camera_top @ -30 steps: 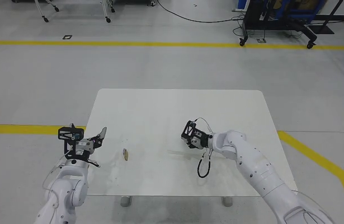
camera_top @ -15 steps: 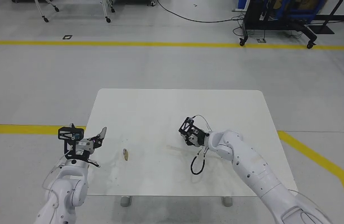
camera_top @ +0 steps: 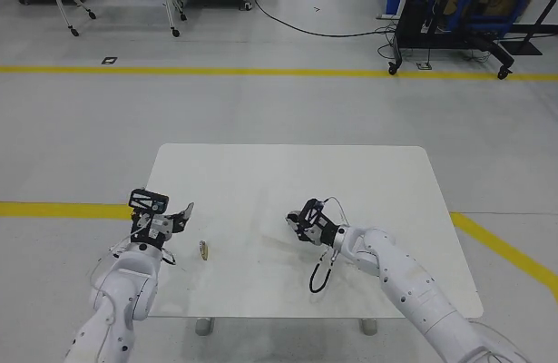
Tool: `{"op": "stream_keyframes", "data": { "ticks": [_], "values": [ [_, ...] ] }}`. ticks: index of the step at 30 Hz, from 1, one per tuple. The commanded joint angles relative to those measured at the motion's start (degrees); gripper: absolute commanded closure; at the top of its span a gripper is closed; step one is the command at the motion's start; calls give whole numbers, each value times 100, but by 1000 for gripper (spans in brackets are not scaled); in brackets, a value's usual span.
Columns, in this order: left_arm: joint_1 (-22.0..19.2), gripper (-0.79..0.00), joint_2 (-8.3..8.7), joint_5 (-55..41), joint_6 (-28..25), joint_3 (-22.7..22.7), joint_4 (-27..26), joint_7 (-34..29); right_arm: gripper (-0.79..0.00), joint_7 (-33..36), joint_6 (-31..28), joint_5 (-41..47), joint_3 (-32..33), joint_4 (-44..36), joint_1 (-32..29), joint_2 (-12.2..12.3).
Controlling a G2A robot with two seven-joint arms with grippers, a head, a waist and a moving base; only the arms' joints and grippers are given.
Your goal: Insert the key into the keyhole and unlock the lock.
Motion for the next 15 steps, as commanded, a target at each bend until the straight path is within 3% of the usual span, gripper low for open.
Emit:
{"op": "stream_keyframes", "data": {
  "ticks": [1, 9, 15],
  "values": [
    [-169, -785, -20, 141, -73, 239, 41, -169, 0, -107, -54, -68, -39, 106, 25, -8],
    [-897, -785, -104, 66, -885, 999, 343, -820, 0, -100, -242, -303, -109, 275, 183, -17],
    [-1520, -785, -224, 181, -1045, 1707, 719, -1139, 0, -159, -356, -333, -41, 240, 199, 7]
  ]
}}
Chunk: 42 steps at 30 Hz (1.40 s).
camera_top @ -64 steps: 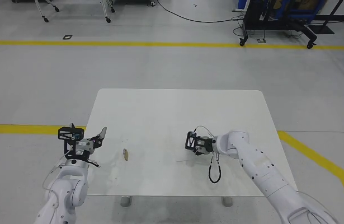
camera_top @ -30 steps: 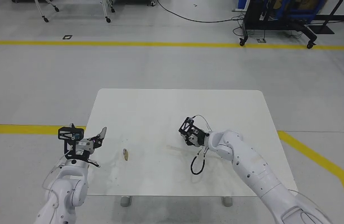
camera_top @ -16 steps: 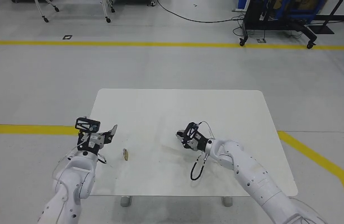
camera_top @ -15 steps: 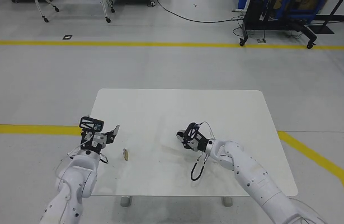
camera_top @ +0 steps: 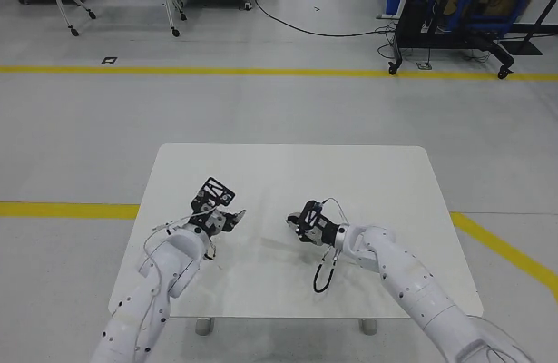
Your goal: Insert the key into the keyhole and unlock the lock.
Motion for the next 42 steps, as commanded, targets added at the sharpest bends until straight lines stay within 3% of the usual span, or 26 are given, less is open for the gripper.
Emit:
{"op": "stream_keyframes", "data": {
  "ticks": [1, 12, 24, 35, 42],
  "values": [
    [-187, -785, -39, 129, -116, 292, 112, -101, 0, -54, -67, -4, 30, 1, -20, 14],
    [-939, -785, -298, 608, -70, 1385, 994, -392, 0, -357, -275, 9, 152, 207, -53, 58],
    [-1296, -785, -557, 834, 431, 1988, 1973, -328, 0, -591, -716, 376, 213, 681, 85, 47],
    [-1534, -785, -669, 610, 670, 1839, 2193, -274, 0, -705, -1079, 1788, 577, 1163, 120, 20],
    [-1431, -785, -592, 470, 794, 1241, 1467, -168, 0, -239, -1828, 2934, 951, 1055, -44, 113]
  ]
}}
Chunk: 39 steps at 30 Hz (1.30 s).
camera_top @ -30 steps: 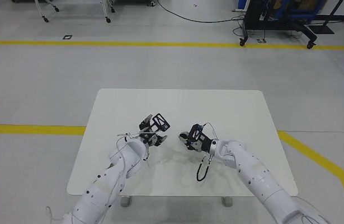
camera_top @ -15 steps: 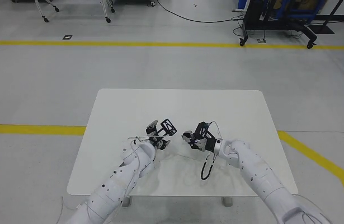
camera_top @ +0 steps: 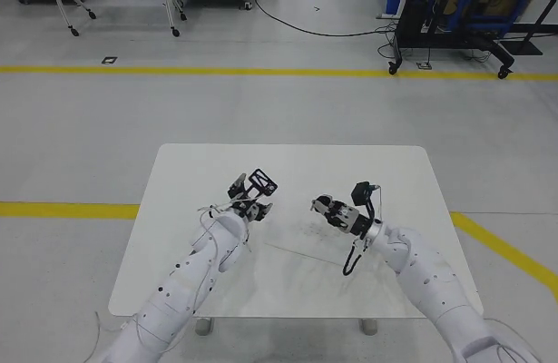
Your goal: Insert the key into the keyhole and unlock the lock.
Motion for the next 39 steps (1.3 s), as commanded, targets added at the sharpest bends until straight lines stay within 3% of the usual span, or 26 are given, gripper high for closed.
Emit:
{"op": "stream_keyframes", "data": {
  "ticks": [1, 11, 12, 15, 17, 20, 22, 25, 28, 31, 33, 39],
  "values": [
    [118, -785, 61, 104, 25, -275, -418, -13, 0, 41, -69, 84, 18, -22, -17, 8],
    [170, -785, 59, -123, 138, -398, -486, 91, 0, 45, -15, 92, 21, -21, -26, 6],
    [253, -785, 68, -449, 218, -595, -566, 204, 0, 96, 237, 111, 14, -50, -43, -6],
    [531, -785, 121, -1861, -198, -1293, -702, 450, 0, 325, 78, 1017, -115, -20, -84, -91],
    [674, -785, 160, -3209, -930, -1770, -666, 425, 0, 620, -8, 1766, -213, 81, -27, -153],
    [732, -785, 214, -5252, -1982, -2323, -331, -92, 0, 1367, -173, 3216, -389, 182, 53, -233],
    [669, -785, 244, -6265, -2374, -2557, -53, -455, 0, 2037, -56, 4333, -400, 255, 156, -237],
    [551, -785, 258, -7438, -2954, -2504, 213, -1100, 0, 2987, 226, 5602, -293, 239, 230, -187],
    [250, -785, 238, -9068, -3274, -2200, 715, -2156, 0, 3443, 454, 6215, -133, 136, 187, -131],
    [-158, -785, 211, -10052, -3376, -1895, 1259, -3033, 0, 3721, 619, 6578, -14, -76, 72, -90],
    [-309, -785, 199, -10185, -3386, -1769, 1478, -3265, 0, 3830, 649, 6696, 87, -205, -16, -56],
    [-309, -785, 199, -10185, -3386, -1769, 1478, -3265, 0, 3627, 634, 6524, 215, -163, -29, -26]
  ]
}}
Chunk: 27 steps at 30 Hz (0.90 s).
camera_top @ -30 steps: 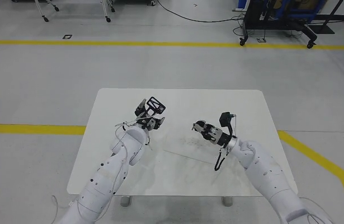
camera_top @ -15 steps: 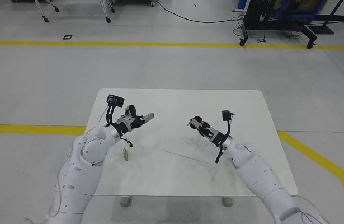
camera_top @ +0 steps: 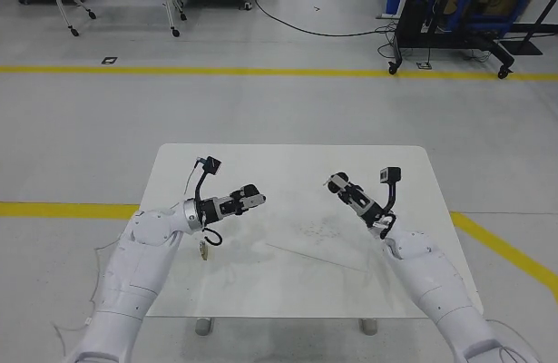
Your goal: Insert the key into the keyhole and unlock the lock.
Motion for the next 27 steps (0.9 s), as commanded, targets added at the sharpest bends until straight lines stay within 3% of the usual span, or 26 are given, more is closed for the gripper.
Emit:
{"op": "stream_keyframes", "data": {
  "ticks": [1, 3, 12, 13, 15, 17, 21, 27],
  "values": [
    [27, -785, 0, 39, -10, 29, -34, 15, 0, 8, 1, 7, -3, -1, 0, -1],
    [71, -785, -2, 124, -391, 208, -149, -194, 0, 8, 1, 7, -3, -1, 0, -1],
    [-136, -785, 80, -34, -1184, 1015, 142, 578, 0, 639, 644, 474, -162, -685, -245, -20],
    [-188, -770, 89, -82, -1223, 1105, 234, 617, 0, 716, 674, 530, -170, -736, -265, -21],
    [-302, -560, 107, -188, -1276, 1269, 425, 670, 0, 834, 708, 567, -203, -823, -316, -25],
    [-403, -406, 124, -296, -1329, 1427, 574, 723, 0, 920, 704, 617, -254, -915, -371, -36],
    [-581, -366, 160, -486, -1412, 1703, 811, 806, 0, 979, 609, 607, -352, -947, -426, -67],
    [-781, -391, 198, -750, -1490, 2053, 1062, 884, 0, 908, 445, 461, -457, -933, -416, -114]
  ]
}}
